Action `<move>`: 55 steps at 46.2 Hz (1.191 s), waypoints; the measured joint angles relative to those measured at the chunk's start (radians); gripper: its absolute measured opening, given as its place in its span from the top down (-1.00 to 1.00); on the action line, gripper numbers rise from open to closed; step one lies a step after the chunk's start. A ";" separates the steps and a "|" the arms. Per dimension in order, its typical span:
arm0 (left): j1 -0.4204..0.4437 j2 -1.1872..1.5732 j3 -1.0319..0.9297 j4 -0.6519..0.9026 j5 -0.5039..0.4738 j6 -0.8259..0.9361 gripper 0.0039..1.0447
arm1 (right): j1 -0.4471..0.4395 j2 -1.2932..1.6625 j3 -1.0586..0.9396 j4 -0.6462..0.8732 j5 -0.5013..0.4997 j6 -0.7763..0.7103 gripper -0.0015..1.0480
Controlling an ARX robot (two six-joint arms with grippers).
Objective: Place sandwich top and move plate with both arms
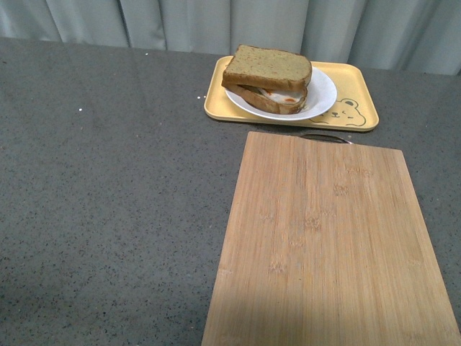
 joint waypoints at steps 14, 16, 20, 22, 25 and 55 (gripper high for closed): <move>0.000 -0.184 0.000 -0.172 0.000 0.000 0.93 | 0.000 0.000 0.000 0.000 0.000 0.000 -0.82; 0.000 -0.198 0.000 -0.186 0.000 0.000 0.93 | 0.000 0.000 0.000 0.000 0.000 0.000 -0.82; 0.000 -0.243 0.000 -0.229 0.000 0.000 0.93 | 0.000 0.000 0.000 0.000 0.000 0.000 -0.82; 0.000 -0.263 0.000 -0.249 0.000 0.000 0.93 | 0.000 0.000 0.000 0.000 0.000 0.000 -0.82; 0.000 -0.290 0.000 -0.275 0.000 0.000 0.93 | 0.000 0.000 0.000 0.000 0.000 0.000 -0.82; 0.000 -0.583 0.000 -0.575 0.000 0.000 0.93 | 0.000 0.000 0.000 0.000 0.000 0.000 -0.82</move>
